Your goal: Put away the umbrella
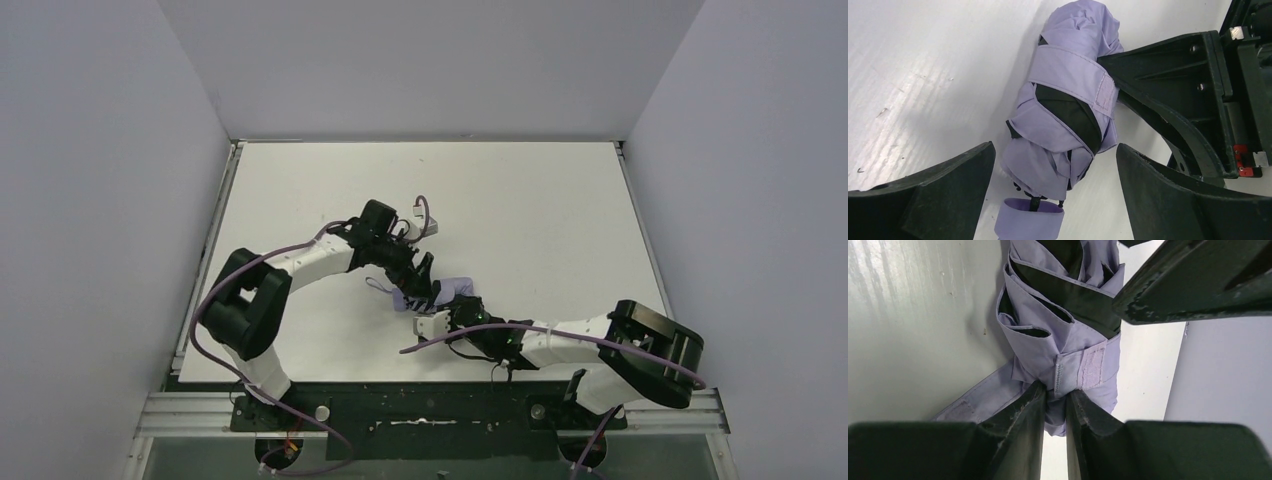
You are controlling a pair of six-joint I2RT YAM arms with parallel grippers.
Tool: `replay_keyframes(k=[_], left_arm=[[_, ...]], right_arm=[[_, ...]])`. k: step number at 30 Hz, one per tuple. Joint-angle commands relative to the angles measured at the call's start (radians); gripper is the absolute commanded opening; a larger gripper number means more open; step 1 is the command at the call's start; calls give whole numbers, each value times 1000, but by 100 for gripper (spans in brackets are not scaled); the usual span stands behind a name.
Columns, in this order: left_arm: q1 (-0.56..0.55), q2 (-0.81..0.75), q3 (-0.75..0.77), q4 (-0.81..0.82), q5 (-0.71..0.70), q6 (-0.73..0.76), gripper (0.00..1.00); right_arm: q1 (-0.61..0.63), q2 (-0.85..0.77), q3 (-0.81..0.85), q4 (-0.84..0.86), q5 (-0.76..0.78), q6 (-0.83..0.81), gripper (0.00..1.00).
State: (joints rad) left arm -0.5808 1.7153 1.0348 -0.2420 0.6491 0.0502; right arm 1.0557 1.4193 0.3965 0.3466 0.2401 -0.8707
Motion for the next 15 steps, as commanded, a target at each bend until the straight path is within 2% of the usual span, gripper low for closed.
replay_keyframes(k=[1,11,15], left_arm=[[-6,45,65,-34,113,35,90],[-46,140,96,-52,104,87,91],[-56,155,105,-91,96,123,82]], right_arm=[[11,39,-32,-89,-32,19,4],[11,59,-30,-71,-26,36,4],[11,53,-33,-63,-20,45,4]])
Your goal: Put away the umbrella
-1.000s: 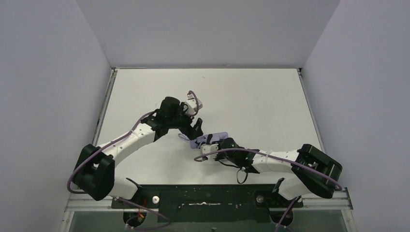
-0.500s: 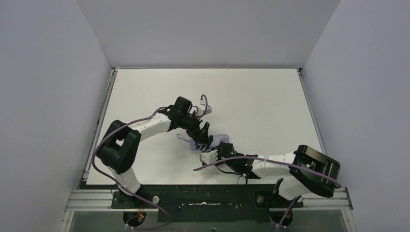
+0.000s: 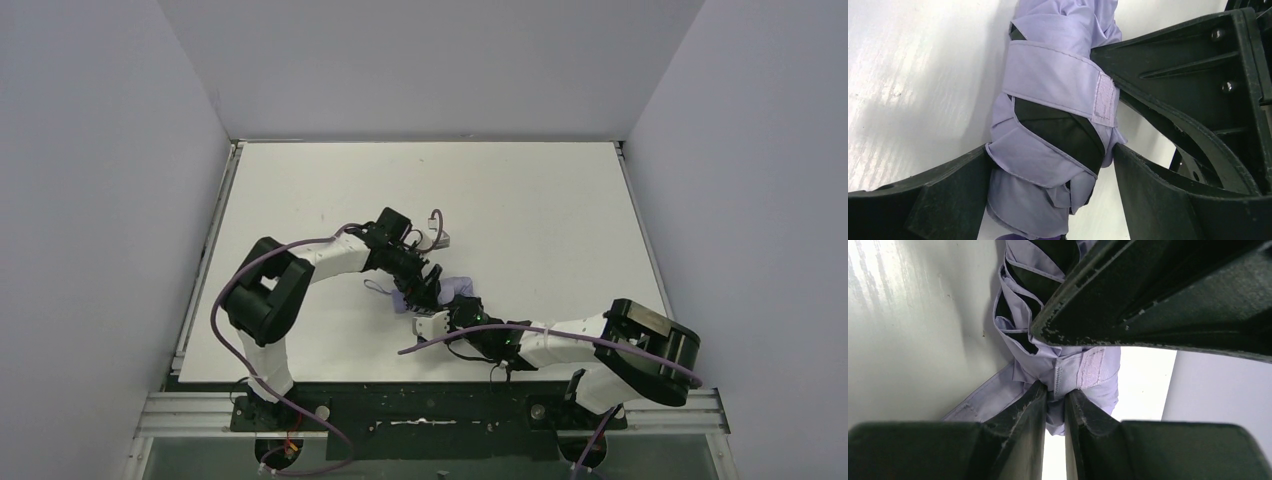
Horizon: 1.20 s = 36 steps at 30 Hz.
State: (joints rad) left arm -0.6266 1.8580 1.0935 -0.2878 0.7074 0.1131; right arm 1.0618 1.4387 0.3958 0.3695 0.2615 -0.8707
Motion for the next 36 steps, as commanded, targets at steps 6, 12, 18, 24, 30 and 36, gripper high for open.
replay_keyframes(k=[6,12,18,24,30,36], left_arm=[[-24,16,49,-75,28,87,60],[-41,19,56,-106,-22,106,52],[-53,17,53,-125,-60,109,18],[-52,35,90,-173,-84,132,0],[-51,41,103,-181,-149,114,0],[-53,37,103,-182,-195,109,0]], right_arm=[[5,33,-29,-83,-38,57,4],[5,5,-26,-84,-32,92,3],[5,-15,-31,-93,-23,89,6],[4,-102,-4,-164,-22,64,38],[5,-275,-2,-241,5,60,65],[9,-550,3,-228,29,267,65]])
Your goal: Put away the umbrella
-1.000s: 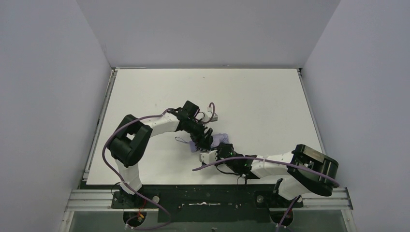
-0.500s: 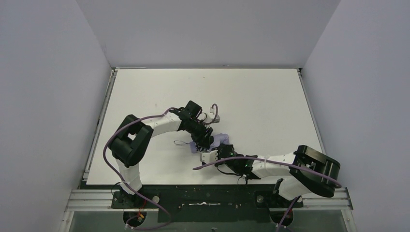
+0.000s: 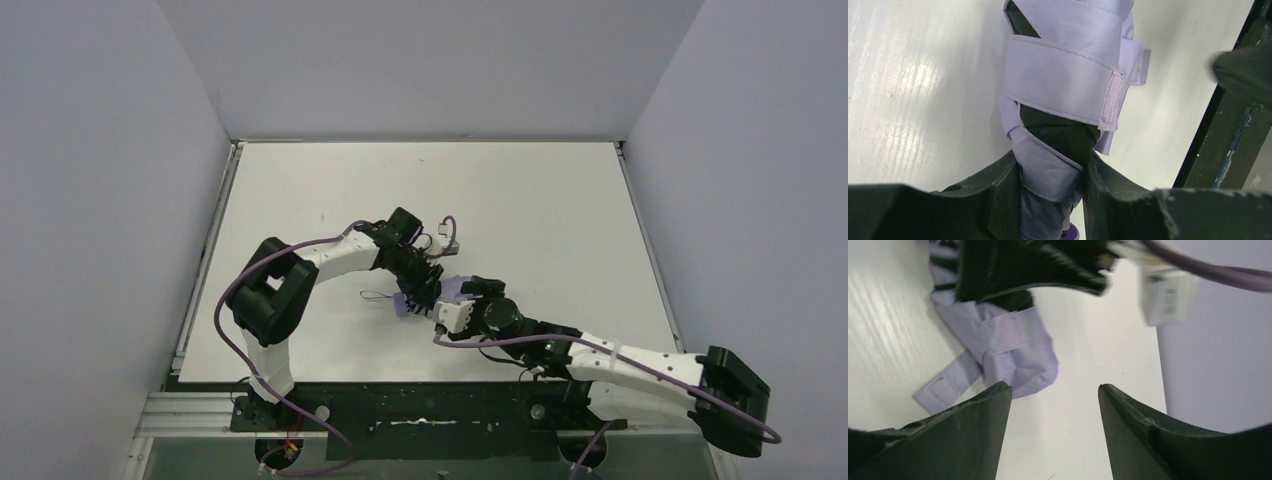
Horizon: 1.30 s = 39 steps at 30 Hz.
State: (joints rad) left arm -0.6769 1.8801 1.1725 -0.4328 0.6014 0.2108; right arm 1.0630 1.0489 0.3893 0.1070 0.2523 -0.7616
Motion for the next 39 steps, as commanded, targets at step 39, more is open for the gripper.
replay_keyframes(k=[39], left_arm=[[-62,-21,-3,-48,-418,-260,0]], right_arm=[[-377,-8,125,-409,-182,1896,54]])
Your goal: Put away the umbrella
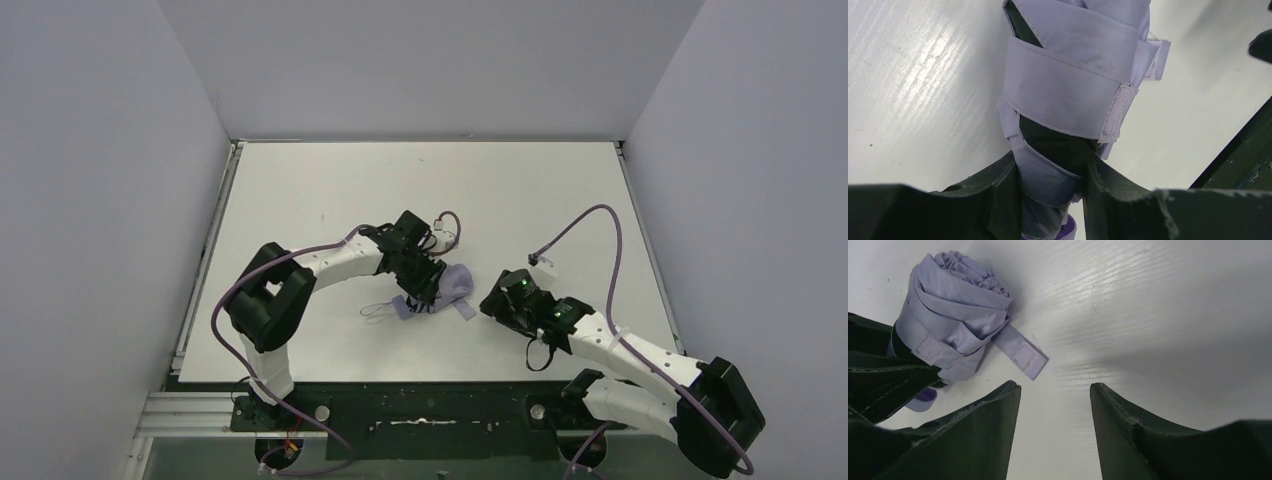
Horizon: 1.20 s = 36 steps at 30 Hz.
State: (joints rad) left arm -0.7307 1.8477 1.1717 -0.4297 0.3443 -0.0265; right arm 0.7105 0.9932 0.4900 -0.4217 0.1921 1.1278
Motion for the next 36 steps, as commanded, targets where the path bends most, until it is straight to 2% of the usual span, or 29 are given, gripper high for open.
replay_keyframes(k=[1,8,15,21,26,36], left_arm=[[-9,10,-3,-53,-166,-31,0],[-14,10,-8,-66,-177,-37,0],[-7,25,10,-82,-123,-42,0],[-7,32,13,-80,-130,-43,0],[-9,44,23,-87,-131,-38,0],[-12,43,25,-93,-136,-24,0]], right_arm=[[-31,64,23,132,-141,0,54],[-98,198,20,225,-275,-84,51],[-109,215,-2,225,-249,-42,50],[-136,252,4,254,-259,-155,49],[-175,349,9,309,-398,-236,49],[-177,420,-9,396,-469,-206,48]])
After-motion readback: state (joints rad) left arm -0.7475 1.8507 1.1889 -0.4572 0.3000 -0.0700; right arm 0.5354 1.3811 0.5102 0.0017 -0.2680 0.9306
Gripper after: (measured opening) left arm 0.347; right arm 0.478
